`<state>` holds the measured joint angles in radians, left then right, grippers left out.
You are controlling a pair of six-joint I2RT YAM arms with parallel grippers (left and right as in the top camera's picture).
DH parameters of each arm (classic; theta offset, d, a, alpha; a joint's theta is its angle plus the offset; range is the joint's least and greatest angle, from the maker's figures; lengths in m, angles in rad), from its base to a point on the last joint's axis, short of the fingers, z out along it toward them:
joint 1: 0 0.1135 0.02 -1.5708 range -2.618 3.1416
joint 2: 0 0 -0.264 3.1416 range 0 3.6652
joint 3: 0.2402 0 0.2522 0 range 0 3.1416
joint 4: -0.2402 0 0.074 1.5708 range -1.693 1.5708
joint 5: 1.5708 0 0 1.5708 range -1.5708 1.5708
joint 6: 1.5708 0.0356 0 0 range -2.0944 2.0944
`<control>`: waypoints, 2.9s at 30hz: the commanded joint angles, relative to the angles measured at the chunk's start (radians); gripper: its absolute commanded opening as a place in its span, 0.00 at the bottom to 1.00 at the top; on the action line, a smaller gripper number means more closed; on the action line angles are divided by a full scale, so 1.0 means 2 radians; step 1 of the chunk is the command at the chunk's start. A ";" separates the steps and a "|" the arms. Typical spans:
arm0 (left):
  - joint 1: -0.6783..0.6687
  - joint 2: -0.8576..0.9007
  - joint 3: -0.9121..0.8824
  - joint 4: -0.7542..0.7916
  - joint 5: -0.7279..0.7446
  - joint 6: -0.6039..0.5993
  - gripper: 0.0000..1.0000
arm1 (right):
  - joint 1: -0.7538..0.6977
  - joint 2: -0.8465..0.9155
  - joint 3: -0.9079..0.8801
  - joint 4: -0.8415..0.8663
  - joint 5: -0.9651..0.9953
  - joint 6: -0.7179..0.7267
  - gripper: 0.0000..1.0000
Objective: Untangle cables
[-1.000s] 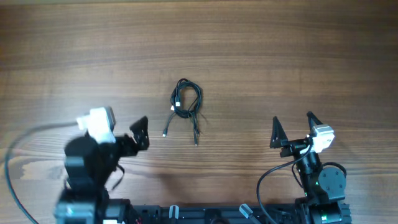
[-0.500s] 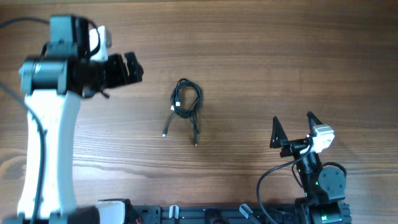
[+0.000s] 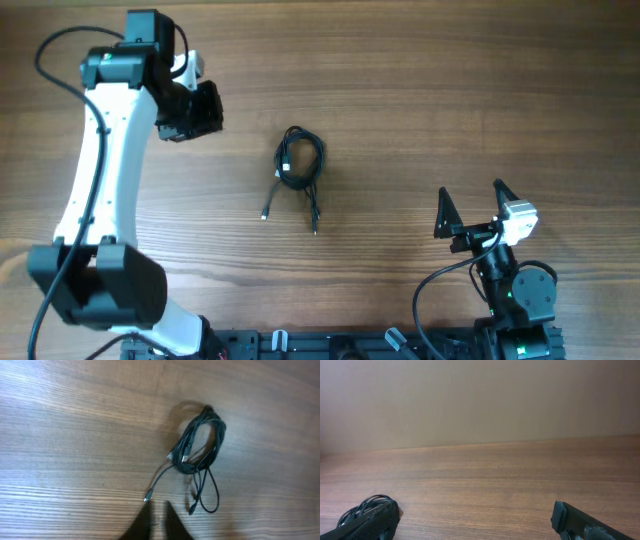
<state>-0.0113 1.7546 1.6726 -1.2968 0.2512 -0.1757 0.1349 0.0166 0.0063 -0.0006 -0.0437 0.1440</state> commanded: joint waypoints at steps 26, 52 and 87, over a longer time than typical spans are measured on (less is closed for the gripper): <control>-0.120 0.037 -0.249 0.326 -0.066 -0.101 0.38 | 0.001 -0.003 -0.001 0.002 0.005 -0.003 1.00; -0.162 0.077 -0.273 0.377 -0.074 -0.113 0.24 | 0.001 -0.003 -0.001 0.003 0.011 -0.007 1.00; -0.080 -0.111 -0.202 0.434 0.246 0.099 0.04 | 0.001 0.414 0.554 -0.172 -0.164 -0.084 1.00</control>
<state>-0.2447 1.5738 1.2449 -0.4625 0.4522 -0.0029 0.1349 0.6888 0.9451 -0.2283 -0.2367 -0.0475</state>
